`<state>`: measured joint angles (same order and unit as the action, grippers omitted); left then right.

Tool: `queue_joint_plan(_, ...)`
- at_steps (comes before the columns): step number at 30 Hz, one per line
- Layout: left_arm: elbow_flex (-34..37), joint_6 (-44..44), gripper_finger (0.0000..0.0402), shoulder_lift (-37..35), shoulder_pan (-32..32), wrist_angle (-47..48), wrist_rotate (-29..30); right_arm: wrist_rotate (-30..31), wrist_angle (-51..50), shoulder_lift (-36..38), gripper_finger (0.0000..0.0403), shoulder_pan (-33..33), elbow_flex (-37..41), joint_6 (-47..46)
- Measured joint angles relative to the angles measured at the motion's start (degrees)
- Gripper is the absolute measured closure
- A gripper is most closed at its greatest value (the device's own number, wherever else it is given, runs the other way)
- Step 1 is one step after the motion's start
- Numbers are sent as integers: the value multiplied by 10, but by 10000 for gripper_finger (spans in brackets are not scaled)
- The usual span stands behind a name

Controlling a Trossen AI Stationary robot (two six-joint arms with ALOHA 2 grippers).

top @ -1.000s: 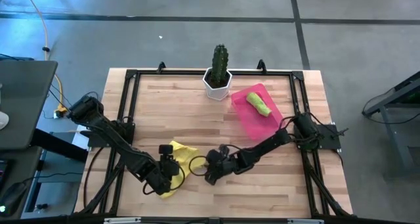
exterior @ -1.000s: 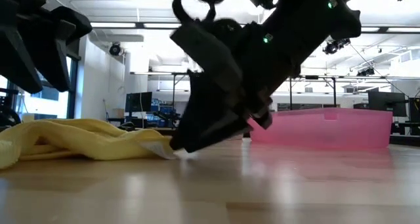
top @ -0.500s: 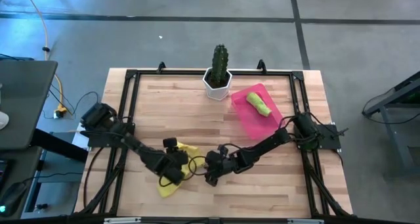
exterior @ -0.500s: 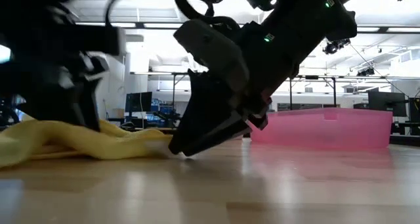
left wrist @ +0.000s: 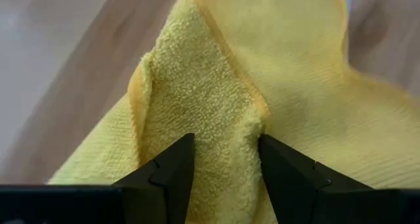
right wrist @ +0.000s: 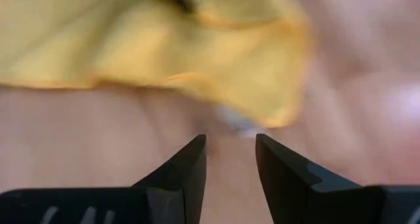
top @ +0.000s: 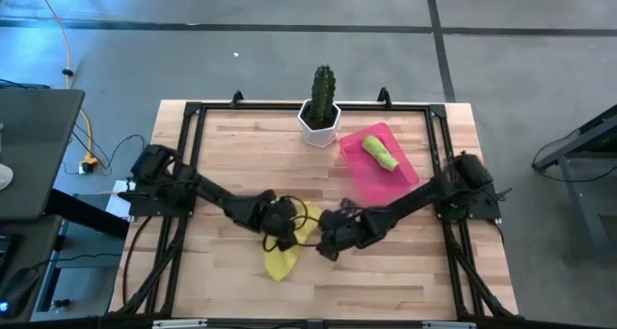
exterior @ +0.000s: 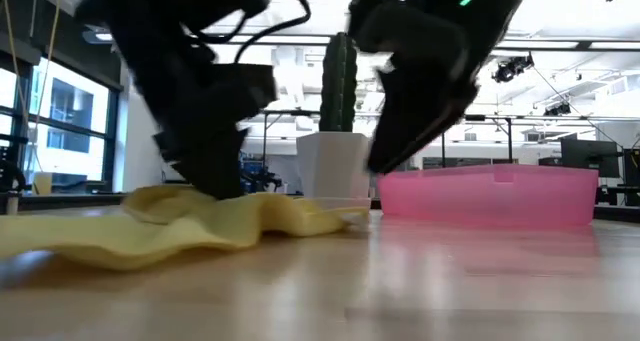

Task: Roll microfiber towels into tight, uniform cylinder then place into a basket
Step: Fold the yellow towel

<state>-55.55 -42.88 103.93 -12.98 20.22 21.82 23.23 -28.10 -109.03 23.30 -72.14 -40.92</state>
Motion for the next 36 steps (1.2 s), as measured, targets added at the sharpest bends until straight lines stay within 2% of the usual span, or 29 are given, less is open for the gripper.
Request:
queue_joint_plan(2,0,-2,243,2,9,-41,-16,27,-60,27,281,4,0,-2)
queue_joint_plan(5,0,41,243,2,9,-107,-21,55,-139,66,281,9,0,-27)
queue_joint_plan(8,0,85,243,2,-2,-156,-24,93,-176,91,281,8,0,-74)
queue_joint_plan(11,0,118,243,-10,-12,-153,-23,110,-175,91,279,7,0,-130)
queue_joint_plan(14,0,125,243,-22,-25,-118,-21,111,-155,68,265,8,0,-162)
queue_joint_plan(18,-1,101,243,-46,-52,-60,-19,110,-97,37,224,7,0,-185)
queue_joint_plan(24,0,70,243,-60,-100,-18,-12,57,-86,-1,172,-13,-1,-303)
queue_joint_plan(30,-1,62,243,-60,-140,-20,10,29,-77,-22,167,-36,0,-345)
queue_joint_plan(36,-1,60,243,-61,-164,-21,31,26,-54,-43,167,-47,0,-375)
